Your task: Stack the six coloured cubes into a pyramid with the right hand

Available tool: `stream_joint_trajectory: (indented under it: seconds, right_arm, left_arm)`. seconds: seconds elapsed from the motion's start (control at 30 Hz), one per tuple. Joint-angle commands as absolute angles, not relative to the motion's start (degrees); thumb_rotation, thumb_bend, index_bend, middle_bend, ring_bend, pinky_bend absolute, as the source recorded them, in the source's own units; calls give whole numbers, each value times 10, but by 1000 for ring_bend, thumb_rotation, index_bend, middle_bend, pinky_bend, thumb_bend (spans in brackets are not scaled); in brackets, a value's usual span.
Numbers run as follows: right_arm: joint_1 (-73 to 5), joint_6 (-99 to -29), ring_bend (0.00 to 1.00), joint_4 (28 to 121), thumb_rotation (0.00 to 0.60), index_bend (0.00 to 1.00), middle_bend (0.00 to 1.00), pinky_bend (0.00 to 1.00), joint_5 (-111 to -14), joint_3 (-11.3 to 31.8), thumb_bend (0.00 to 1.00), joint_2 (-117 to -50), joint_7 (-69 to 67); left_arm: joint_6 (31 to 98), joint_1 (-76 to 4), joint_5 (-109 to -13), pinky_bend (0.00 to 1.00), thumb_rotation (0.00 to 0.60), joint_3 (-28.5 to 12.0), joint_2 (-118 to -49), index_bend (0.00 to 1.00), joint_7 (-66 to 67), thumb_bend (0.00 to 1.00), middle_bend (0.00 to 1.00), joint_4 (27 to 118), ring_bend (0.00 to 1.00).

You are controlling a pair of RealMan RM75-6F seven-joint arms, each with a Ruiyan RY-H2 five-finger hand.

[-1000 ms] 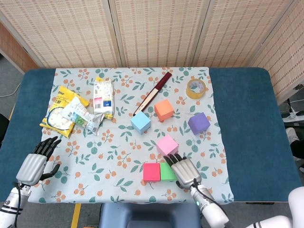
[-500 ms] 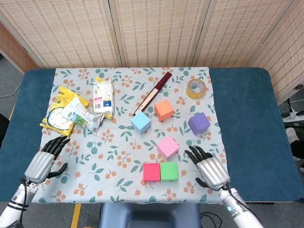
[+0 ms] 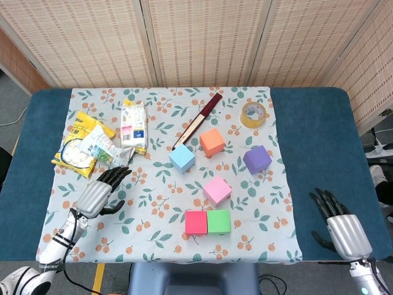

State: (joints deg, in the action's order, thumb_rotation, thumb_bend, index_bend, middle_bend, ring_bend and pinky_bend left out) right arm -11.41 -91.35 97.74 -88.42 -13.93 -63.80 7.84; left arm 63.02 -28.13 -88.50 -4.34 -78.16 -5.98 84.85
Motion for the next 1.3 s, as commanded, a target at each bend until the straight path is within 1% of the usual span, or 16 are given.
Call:
stream_joint_trajectory:
  seconds: [0.03,0.17,0.23,0.37,0.5,0.63,0.8,0.9,1.07,1.13,1.17,1.2,1.23,1.27,1.3]
  right_arm:
    - [-162,-848,0,979,600,0,3,231,-902,-107,178,-629,100]
    - [-244,-725,0,1008,600,0,0,171,-892,-66,178,-627,169]
    - [-277,-681,0,1017,600,0,0,148,-882,-43,178,-636,209]
    - [-351,-591,0,1011,600,0,0,119,-846,11,177,-677,318]
    - [-403,-523,0,992,600,0,0,103,-783,43,177,-727,407]
    - [-431,-505,0,978,600,0,0,99,-718,59,171,-773,488]
    - [-464,-491,0,967,600,0,0,90,-623,64,156,-819,562]
    - [-480,-493,0,960,600,0,0,90,-581,62,154,-843,586]
    - [-497,-510,0,951,600,8,0,89,-525,53,154,-865,616]
    - [-499,-518,0,947,600,115,0,98,-510,55,154,-875,607]
    - [-500,-519,0,945,600,232,14,115,-506,57,154,-879,600]
    - [-500,-525,15,942,600,371,64,148,-508,59,154,-883,590]
    - [-500,-528,43,940,600,458,117,177,-511,58,154,-885,584]
    - [-499,-534,117,939,600,583,223,239,-514,58,154,-886,576]
    - [-498,-538,189,940,600,656,291,293,-515,57,154,-884,572]
  left_arm:
    - [608,-296,-862,129,600,-52,-786,0,-41,402,49,855,10]
    - [614,-294,-849,129,600,-55,-781,0,-24,401,50,850,10]
    - [620,-292,-848,129,600,-54,-776,0,-26,401,50,851,10]
    - [636,-283,-847,128,600,-50,-767,0,-25,400,49,843,10]
    - [651,-274,-848,127,600,-45,-762,0,-22,400,49,833,10]
    - [660,-267,-843,126,600,-44,-755,0,-30,400,49,828,10]
    - [658,-263,-840,125,600,-40,-746,0,-53,400,49,822,10]
    - [657,-263,-841,123,600,-39,-744,0,-67,400,49,817,9]
    - [660,-262,-843,119,600,-37,-743,0,-71,399,49,811,9]
    - [660,-261,-841,120,600,-37,-742,0,-75,403,50,810,9]
    - [659,-261,-841,119,600,-37,-742,0,-76,406,50,809,9]
    - [659,-261,-840,119,600,-36,-742,0,-75,407,50,808,9]
    - [659,-260,-840,119,600,-35,-741,0,-73,408,50,808,9]
    - [658,-260,-840,119,600,-34,-740,0,-70,408,50,807,9]
    - [659,-259,-840,119,600,-33,-739,0,-69,408,50,806,9]
